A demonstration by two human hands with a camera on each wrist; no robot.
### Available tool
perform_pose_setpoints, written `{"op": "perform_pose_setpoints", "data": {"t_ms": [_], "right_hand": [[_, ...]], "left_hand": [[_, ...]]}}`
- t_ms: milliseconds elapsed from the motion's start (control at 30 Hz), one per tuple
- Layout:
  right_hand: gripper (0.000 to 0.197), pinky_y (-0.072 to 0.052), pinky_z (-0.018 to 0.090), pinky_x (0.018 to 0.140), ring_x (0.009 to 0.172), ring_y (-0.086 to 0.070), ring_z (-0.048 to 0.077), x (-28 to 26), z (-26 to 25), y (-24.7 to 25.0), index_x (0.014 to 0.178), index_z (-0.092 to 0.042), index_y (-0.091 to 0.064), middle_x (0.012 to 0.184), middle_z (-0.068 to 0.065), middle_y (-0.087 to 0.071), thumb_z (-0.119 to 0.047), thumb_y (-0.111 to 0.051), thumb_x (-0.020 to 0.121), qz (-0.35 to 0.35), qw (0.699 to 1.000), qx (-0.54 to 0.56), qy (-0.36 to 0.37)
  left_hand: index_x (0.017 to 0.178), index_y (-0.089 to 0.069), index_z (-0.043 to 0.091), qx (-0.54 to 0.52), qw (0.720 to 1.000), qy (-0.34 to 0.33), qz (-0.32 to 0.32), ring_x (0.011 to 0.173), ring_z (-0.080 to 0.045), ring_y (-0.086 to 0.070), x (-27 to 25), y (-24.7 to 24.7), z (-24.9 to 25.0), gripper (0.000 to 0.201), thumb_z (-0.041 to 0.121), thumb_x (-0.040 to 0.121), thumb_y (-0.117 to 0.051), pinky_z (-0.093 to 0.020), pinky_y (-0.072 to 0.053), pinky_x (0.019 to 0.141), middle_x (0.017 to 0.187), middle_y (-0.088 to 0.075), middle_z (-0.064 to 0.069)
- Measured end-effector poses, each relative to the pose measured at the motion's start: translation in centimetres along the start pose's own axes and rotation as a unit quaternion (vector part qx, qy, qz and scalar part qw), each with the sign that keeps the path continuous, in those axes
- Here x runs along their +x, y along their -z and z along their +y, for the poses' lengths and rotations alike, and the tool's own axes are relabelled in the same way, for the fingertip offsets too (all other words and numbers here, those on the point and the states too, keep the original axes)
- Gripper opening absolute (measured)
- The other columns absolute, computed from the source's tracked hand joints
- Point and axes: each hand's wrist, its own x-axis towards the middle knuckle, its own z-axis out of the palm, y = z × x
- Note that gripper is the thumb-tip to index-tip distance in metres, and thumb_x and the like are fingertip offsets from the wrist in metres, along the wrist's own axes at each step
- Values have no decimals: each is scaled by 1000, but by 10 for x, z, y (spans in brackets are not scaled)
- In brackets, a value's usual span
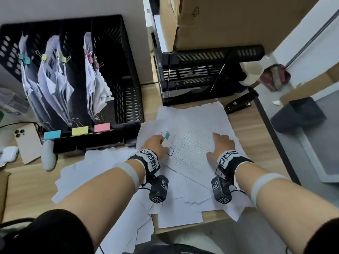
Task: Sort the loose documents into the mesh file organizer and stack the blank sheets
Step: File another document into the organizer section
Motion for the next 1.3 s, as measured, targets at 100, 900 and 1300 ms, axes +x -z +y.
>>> {"op": "perform_pose_setpoints", "data": {"t_ms": [100, 900, 1300], "right_hand": [[89, -39, 49, 106, 137, -28, 34, -4, 2, 14, 149, -26, -14, 149, 10, -27, -42, -64, 77, 19, 1000, 24, -5], [19, -46, 18, 65, 93, -66, 15, -120, -149, 47, 109, -21, -65, 100, -3, -70, -20, -51, 97, 109, 881, 436, 151], [31, -49, 37, 81, 95, -54, 26, -176, -251, -18, 100, -14, -48, 97, 5, -57, -22, -70, 79, 280, 892, 347, 79]], "left_hand": [[76, -51, 23, -52, 997, -53, 21, 72, -21, -46, -3, 12, 12, 19, 12, 83, -66, -27, -36, 62, 71, -52, 4], [103, -73, 15, -411, 909, -68, -16, 92, -25, -75, -75, 166, -72, 11, 19, 93, -70, -38, -60, 78, 100, -79, -7], [105, -72, 13, -419, 908, -25, 19, 100, -30, -73, -109, 216, -174, 12, 16, 99, -61, -47, -58, 92, 109, -76, -14]]}}
